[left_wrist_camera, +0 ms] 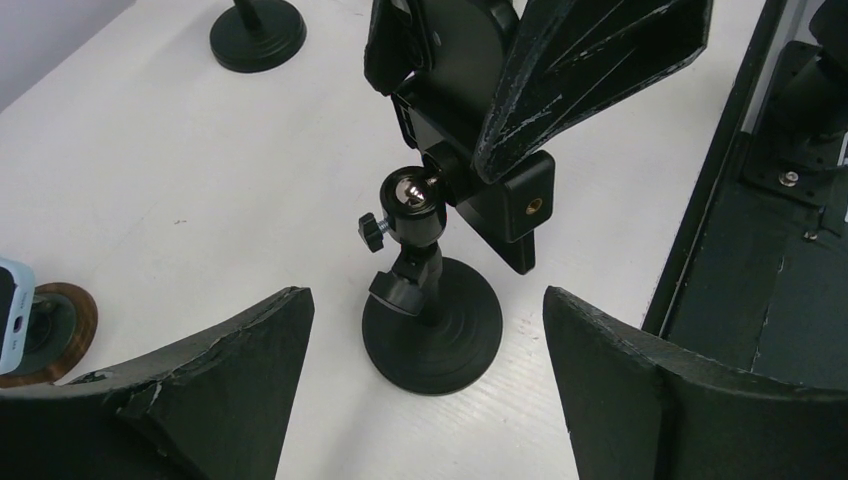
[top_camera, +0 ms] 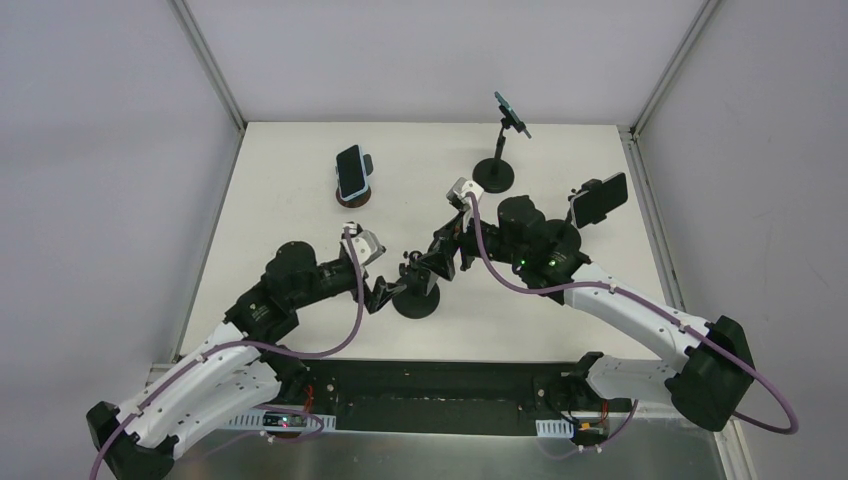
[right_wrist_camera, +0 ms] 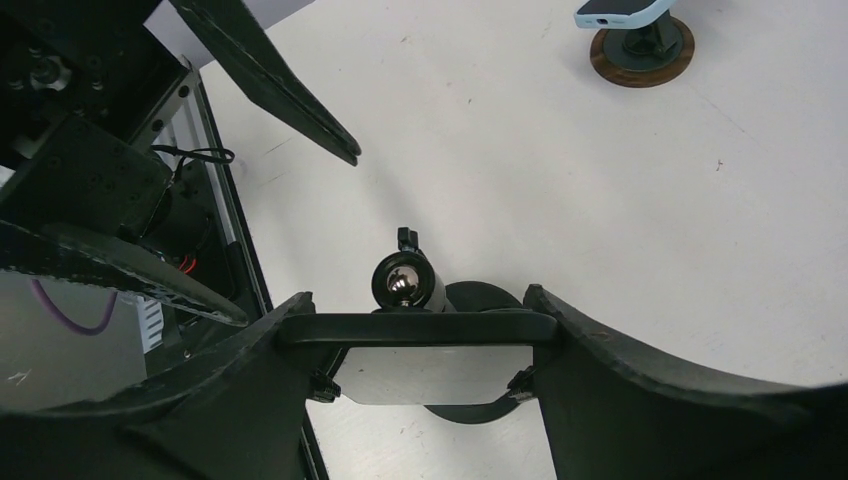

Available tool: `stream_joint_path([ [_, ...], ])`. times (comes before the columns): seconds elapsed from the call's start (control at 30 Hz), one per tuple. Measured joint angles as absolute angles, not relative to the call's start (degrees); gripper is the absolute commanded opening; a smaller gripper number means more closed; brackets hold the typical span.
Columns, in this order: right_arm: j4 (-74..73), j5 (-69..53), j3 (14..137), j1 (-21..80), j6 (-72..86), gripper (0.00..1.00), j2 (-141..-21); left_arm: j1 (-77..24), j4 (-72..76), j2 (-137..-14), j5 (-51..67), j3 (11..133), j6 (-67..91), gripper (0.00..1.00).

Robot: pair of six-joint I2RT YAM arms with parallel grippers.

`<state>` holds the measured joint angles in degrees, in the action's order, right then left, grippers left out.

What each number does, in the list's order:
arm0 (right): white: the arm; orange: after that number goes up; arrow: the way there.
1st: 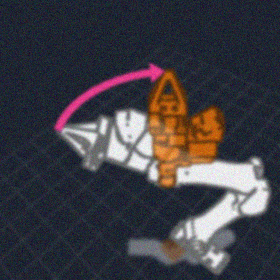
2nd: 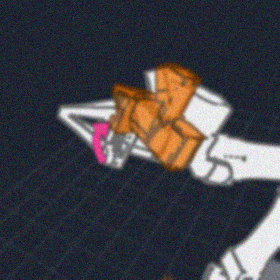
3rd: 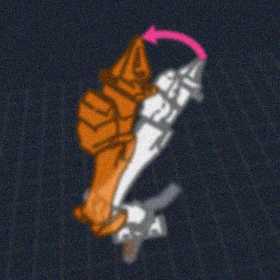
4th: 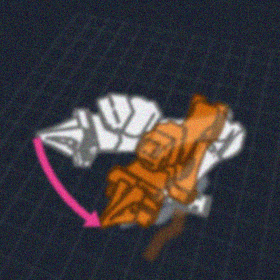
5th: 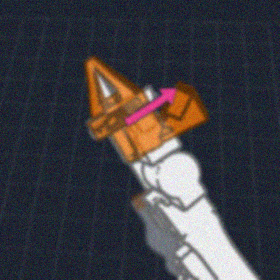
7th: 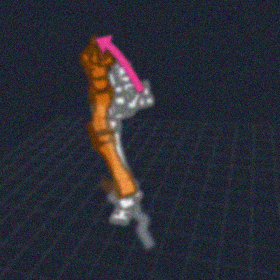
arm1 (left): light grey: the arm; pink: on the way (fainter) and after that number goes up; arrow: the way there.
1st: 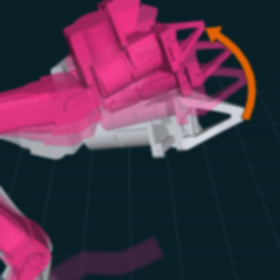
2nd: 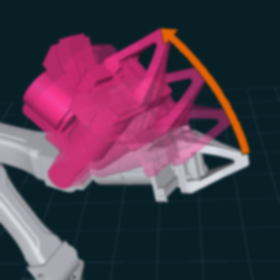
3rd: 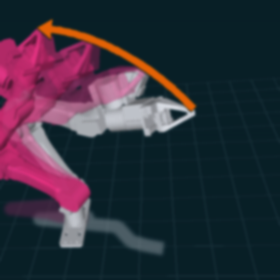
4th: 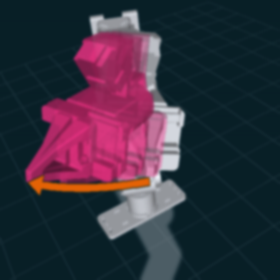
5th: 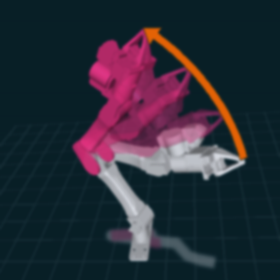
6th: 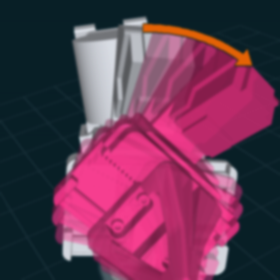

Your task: Remove the phone from the phone stand

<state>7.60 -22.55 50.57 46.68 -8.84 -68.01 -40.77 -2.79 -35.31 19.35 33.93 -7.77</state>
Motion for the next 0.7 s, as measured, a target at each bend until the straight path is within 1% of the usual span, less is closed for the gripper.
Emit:
stream_joint_path([
  [0.07, 7.6, -23.3, 50.6, 46.6, -8.8, 0.04, -68.1, -40.8, -2.7, -36.9, 20.0, 34.3, -8.4, 0.88],
  [0.1, 7.6, -23.6, 50.6, 46.6, -8.8, 0.0, -68.1, -40.8, -2.7, -37.8, 20.5, 34.6, -8.6, 0.89],
  [0.23, 7.7, -24.7, 50.6, 46.4, -8.3, 0.0, -68.2, -40.8, -2.1, -40.6, 22.4, 35.7, -8.6, 0.93],
  [0.47, 7.6, -25.4, 50.6, 46.3, -7.5, 0.0, -68.2, -40.8, 1.3, -43.9, 25.2, 36.9, -7.3, 0.95],
  [0.53, 7.6, -25.4, 50.6, 46.3, -7.2, 0.0, -68.2, -40.8, 2.9, -44.9, 25.4, 37.1, -6.3, 0.97],
  [0.7, 8.1, -25.4, 50.3, 46.3, -6.2, 0.0, -68.2, -41.0, 6.4, -47.9, 25.6, 37.1, -4.3, 0.98],
])
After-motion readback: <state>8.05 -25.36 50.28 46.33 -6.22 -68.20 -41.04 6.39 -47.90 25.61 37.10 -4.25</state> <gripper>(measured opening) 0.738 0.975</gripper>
